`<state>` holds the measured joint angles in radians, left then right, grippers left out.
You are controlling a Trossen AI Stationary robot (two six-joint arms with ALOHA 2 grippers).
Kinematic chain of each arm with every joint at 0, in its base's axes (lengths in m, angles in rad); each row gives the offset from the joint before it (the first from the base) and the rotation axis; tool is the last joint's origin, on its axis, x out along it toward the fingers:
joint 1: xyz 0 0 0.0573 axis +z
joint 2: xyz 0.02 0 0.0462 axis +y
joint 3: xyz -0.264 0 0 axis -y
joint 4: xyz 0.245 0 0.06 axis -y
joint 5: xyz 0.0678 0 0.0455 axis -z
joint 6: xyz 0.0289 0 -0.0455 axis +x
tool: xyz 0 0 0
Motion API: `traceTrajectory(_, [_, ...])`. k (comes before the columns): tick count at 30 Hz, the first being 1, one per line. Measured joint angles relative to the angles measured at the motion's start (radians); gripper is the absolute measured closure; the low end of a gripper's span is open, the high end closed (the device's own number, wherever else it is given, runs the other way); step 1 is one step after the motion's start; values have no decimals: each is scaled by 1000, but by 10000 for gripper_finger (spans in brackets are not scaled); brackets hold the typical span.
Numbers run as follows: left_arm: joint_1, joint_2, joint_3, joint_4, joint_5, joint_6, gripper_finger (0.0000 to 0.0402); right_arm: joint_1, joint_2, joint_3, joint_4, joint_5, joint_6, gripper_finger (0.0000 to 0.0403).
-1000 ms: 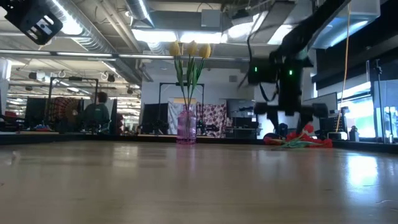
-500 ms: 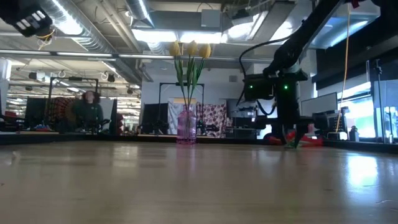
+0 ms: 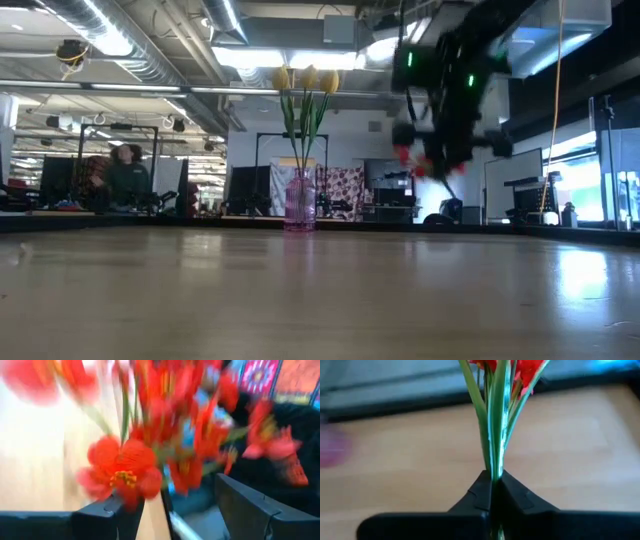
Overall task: Sort flowers into vase by color
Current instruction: Put the bottom flowers into the transparent vase, then put the red flowers into the transparent vase
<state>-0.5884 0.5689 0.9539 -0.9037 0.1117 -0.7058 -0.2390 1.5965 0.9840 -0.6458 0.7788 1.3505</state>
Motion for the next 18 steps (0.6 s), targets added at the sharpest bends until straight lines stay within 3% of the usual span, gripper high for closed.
traceTrajectory(5, [0,-19,1,144,-170,140,172,147,-65,34,91,132,-158,392])
traceTrajectory(10, [1,-1,-18,340,-394,281,172,333,-88,73,300,255,-408,392])
traceTrajectory(16, [29,129,-82,618,-597,443,172,552,-89,117,615,303,-806,394])
traceTrajectory(18, [55,188,-82,697,-610,483,172,615,-89,125,716,308,-915,394])
